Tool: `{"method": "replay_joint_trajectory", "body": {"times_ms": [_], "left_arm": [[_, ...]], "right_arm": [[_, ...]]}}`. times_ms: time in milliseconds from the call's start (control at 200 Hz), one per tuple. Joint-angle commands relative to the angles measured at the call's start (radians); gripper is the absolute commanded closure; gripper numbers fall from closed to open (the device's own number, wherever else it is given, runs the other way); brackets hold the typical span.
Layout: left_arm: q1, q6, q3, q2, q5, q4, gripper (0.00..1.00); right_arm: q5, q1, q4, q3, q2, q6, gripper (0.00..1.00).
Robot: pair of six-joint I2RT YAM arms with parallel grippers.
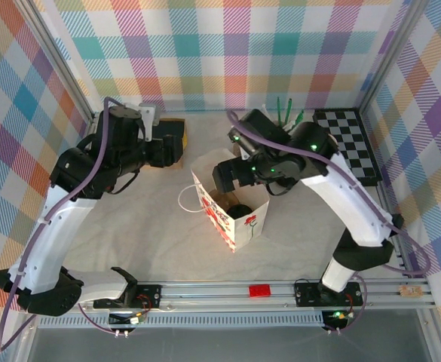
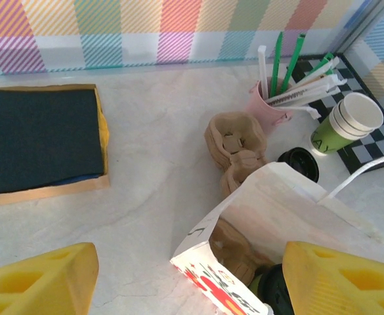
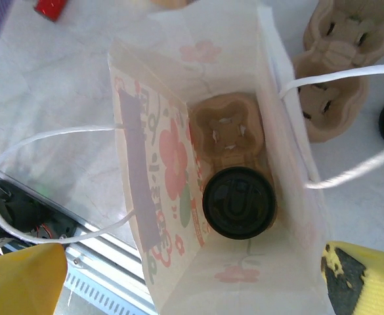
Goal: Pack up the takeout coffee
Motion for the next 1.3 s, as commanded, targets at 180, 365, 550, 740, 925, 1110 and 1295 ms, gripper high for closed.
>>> {"method": "replay_joint_trajectory", "body": {"times_ms": [180,365,550,740,925,1110,1295], "left_arm": [[-0.006,-0.034,-0.027,-0.064,-0.092,0.059,0.24],[-0.004,-0.060,-0.038,-0.044,-0.129,0.049,0.23],[0.072,-0.142,-0.053,-0.031,-0.093,0.044,0.20],[0.157,-0.233,-0.131,-0.035,-0.003,0.035,0.18],[0.155,-0.353,-0.345,-0.133,0.133,0.133,0.18],[-0.059,-0.475,-0.439,-0.245,0.021,0.174,0.09],[-0.210,-0.518,-0.449,-0.183,-0.044,0.165,0.09]], "right_arm": [[0.164,-0.023,0.134,-0.126,-0.211,-0.044,0.01],[0.174,-0.153,0.103,-0.127,-0.248,-0.062,0.01],[0.085,-0.319,0.110,-0.141,-0.257,-0.107,0.01],[-0.080,-0.467,0.170,-0.208,-0.247,-0.152,0.01],[-0.347,-0.575,0.209,-0.249,-0.197,-0.202,0.01],[-0.486,-0.574,0.240,-0.267,-0.127,-0.240,0.03],[-0.519,-0.541,0.262,-0.263,-0.031,-0.268,0.08]]}}
